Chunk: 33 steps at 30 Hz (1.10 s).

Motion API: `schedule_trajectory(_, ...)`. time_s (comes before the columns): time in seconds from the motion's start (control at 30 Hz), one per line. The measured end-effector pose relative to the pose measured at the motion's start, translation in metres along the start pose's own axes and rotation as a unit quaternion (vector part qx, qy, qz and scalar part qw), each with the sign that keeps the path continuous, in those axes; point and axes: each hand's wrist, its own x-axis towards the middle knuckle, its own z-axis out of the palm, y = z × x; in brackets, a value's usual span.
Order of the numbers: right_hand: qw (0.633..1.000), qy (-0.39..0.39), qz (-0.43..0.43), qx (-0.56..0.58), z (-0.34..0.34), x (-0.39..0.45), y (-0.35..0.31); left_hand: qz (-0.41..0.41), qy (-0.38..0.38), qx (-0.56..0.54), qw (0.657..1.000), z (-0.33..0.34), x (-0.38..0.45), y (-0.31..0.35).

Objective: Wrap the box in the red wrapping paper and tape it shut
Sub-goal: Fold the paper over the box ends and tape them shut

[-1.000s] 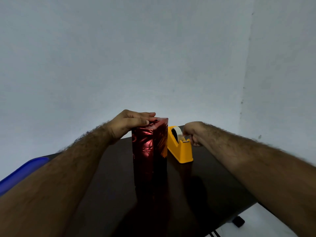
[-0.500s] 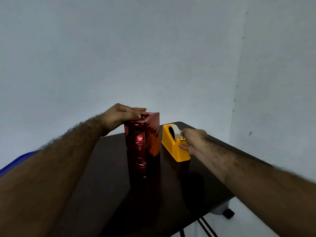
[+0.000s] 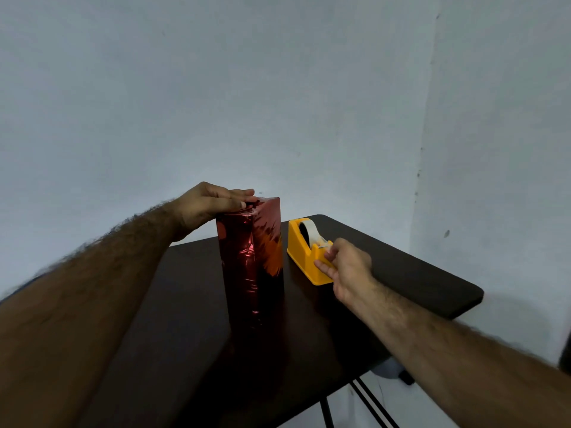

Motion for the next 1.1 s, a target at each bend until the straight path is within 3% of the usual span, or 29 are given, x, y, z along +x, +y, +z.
schedule_trajectory(0.43, 0.998, 0.047, -0.017, -0.028, -0.002, 0.000, 0.008, -0.017, -0.014, 0.023, 0.999, -0.003, -0.001, 0.001)
schedule_trajectory(0.83, 0.996, 0.035, -0.007, -0.084, -0.004, 0.011, 0.017, -0.039, -0.031, 0.038, 0.998, -0.003, -0.005, 0.009)
schedule_trajectory(1.0, 0.979, 0.049, 0.010, -0.196, -0.005, 0.011, 0.007, -0.044, -0.038, 0.042, 0.997, -0.001, -0.006, 0.010)
schedule_trajectory(1.1, 0.945, 0.066, 0.020, -0.320, -0.015, 0.016, 0.002, -0.044, -0.030, 0.047, 0.997, -0.002, -0.006, 0.009)
